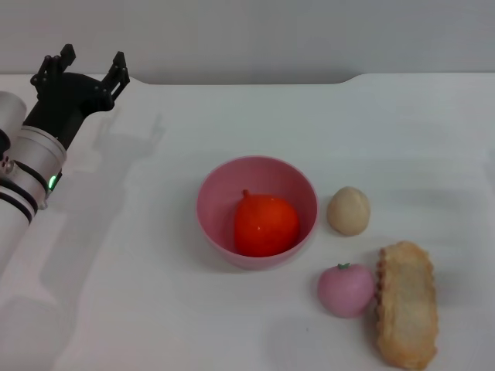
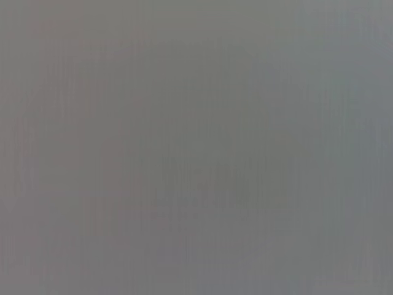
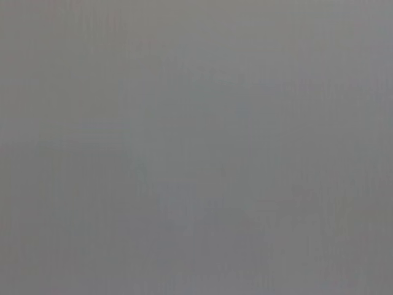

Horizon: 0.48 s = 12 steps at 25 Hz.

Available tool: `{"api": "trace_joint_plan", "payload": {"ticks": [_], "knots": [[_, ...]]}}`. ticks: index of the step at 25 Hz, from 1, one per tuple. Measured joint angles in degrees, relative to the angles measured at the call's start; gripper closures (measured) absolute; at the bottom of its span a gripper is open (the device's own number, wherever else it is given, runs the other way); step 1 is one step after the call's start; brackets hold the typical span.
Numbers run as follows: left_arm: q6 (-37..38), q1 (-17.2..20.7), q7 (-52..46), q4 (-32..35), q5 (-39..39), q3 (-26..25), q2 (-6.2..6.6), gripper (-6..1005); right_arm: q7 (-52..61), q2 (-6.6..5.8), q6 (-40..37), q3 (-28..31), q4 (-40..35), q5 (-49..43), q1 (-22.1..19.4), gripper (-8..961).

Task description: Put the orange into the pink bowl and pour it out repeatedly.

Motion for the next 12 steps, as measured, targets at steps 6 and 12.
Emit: {"api": "trace_joint_plan", "payload": {"ticks": [6,12], "knots": [[0.0,-0.2,0.0,0.0,0.0,0.4,0.0,199,0.1,0.05,0.0,-0.1,0.4,0.0,0.0,164],[0.0,-0.6,0.1,-0.3,0.0,0.7,0.0,199,0.1,0.08,-0.1,0.0,0.7,0.0,0.2,164]]}}
